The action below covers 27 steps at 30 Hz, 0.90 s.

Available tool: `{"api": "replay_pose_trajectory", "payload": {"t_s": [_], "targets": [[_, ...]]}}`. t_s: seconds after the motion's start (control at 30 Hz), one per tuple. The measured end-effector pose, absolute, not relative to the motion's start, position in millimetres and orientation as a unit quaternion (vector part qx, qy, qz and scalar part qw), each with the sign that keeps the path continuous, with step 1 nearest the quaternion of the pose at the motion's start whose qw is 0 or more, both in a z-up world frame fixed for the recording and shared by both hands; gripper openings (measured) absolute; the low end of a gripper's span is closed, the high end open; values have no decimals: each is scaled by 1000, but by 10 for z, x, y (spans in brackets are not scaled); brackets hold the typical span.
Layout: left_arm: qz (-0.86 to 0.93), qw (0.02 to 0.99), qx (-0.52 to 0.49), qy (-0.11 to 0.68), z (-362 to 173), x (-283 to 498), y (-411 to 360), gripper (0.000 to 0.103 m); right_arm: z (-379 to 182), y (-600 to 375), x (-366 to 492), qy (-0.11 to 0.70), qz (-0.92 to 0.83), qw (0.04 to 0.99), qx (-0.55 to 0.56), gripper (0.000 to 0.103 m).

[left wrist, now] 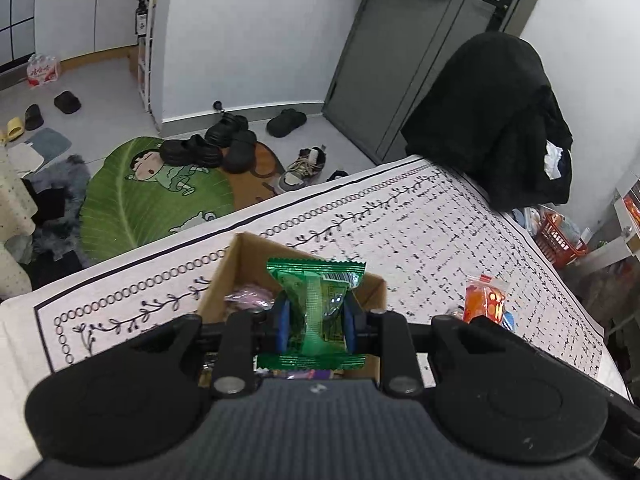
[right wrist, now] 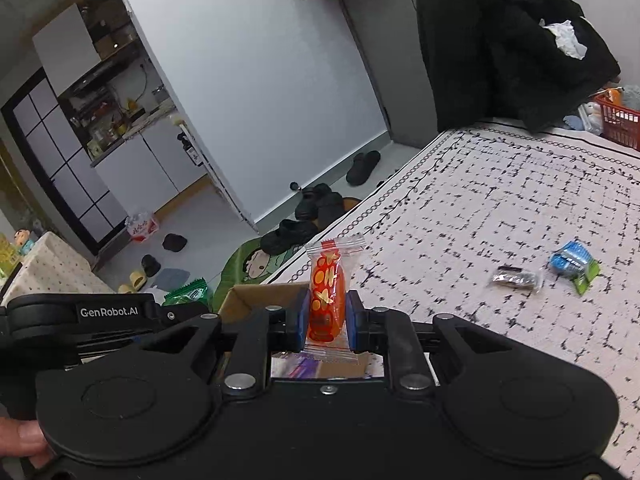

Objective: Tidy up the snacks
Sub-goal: 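Carry both candies over the box and open both grippers to drop them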

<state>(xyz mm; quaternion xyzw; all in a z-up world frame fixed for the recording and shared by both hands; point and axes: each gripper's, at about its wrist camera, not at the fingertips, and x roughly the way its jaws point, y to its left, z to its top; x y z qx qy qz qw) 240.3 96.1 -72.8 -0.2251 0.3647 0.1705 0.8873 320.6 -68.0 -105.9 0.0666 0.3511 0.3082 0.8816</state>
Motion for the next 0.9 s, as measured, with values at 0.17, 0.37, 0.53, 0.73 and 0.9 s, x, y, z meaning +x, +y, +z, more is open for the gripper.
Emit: {"api": "replay_pose_trajectory", "payload": {"t_s": [0.17, 0.37, 0.53, 0.73, 0.9], "targets": [[174, 882, -232, 371, -747, 2332, 1070, 26, -1088, -530, 3150, 356, 311, 879, 62, 19], [175, 876, -242, 378, -787, 2248, 1188, 26, -1117, -382, 3107, 361, 313, 876, 63, 19], [174, 870, -250, 388, -831, 2211, 1259, 30, -1174, -284, 3085, 366, 313, 874, 54, 19], [173, 868, -254, 390, -858, 2190, 1342, 39, -1261, -160, 3067, 379, 320, 867, 46, 19], [187, 866, -255, 387, -838, 2170, 1447, 47, -1350, -52, 3064, 394, 332, 856, 42, 20]]}}
